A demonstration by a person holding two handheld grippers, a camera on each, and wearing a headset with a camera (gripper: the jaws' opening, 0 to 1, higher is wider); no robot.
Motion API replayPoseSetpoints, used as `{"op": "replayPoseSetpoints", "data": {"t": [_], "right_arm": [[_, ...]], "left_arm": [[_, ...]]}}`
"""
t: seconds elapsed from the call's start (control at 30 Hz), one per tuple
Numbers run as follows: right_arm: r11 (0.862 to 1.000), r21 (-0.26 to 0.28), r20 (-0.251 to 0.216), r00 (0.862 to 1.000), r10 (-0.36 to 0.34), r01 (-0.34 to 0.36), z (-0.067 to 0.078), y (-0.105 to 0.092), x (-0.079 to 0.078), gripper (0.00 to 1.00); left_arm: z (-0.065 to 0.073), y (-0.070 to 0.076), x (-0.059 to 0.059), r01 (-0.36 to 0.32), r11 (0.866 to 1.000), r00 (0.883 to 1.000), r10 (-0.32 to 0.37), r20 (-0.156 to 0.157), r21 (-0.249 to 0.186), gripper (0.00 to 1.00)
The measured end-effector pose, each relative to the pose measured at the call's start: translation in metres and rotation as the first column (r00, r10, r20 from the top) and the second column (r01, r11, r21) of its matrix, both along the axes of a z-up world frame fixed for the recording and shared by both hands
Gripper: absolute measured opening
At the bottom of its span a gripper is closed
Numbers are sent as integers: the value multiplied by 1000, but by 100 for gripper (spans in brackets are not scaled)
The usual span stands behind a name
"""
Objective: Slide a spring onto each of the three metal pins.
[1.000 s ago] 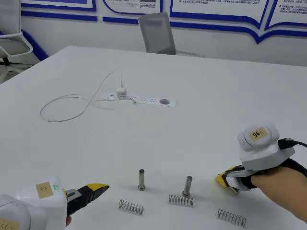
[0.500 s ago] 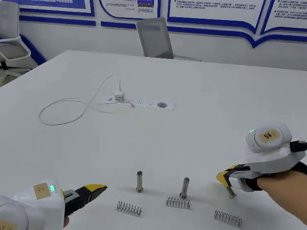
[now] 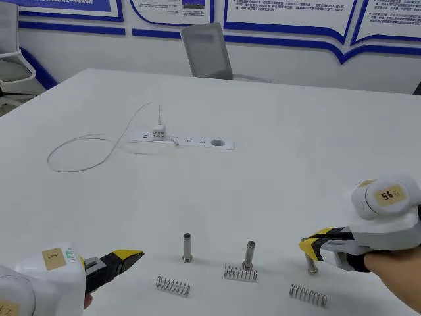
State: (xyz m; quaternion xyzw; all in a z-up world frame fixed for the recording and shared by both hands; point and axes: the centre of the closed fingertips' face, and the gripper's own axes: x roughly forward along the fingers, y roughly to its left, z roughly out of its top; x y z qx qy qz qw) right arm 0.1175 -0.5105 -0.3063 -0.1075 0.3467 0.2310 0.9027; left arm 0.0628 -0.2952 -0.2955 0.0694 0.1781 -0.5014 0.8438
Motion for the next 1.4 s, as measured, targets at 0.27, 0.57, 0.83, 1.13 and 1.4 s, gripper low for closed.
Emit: {"op": "replayPoseSetpoints", "data": {"t": [0.27,0.57,0.83,1.13,1.4], "right_arm": [[1000,11,7,1000,3,-3,1,2,-6,9],[1000,17,20,1000,23,-23,3,6,-11,9],[999,29,10,1000,19,-19,4,5,-16,9],[999,38,-4,1000,19,-18,3,6,-20,9],[999,35,-3,1000,30,-30,3,6,-22,10]], "left_arm": [[-1,-1,0,1,1000,1000,-1,-1,-2,84],[0,0,0,-2,1000,1000,2,0,-3,85],[0,0,-1,-1,1000,1000,1,0,-4,84],[0,0,-2,0,1000,1000,0,0,-4,84],[1,-1,-2,0,1000,1000,0,2,-3,85]]}}
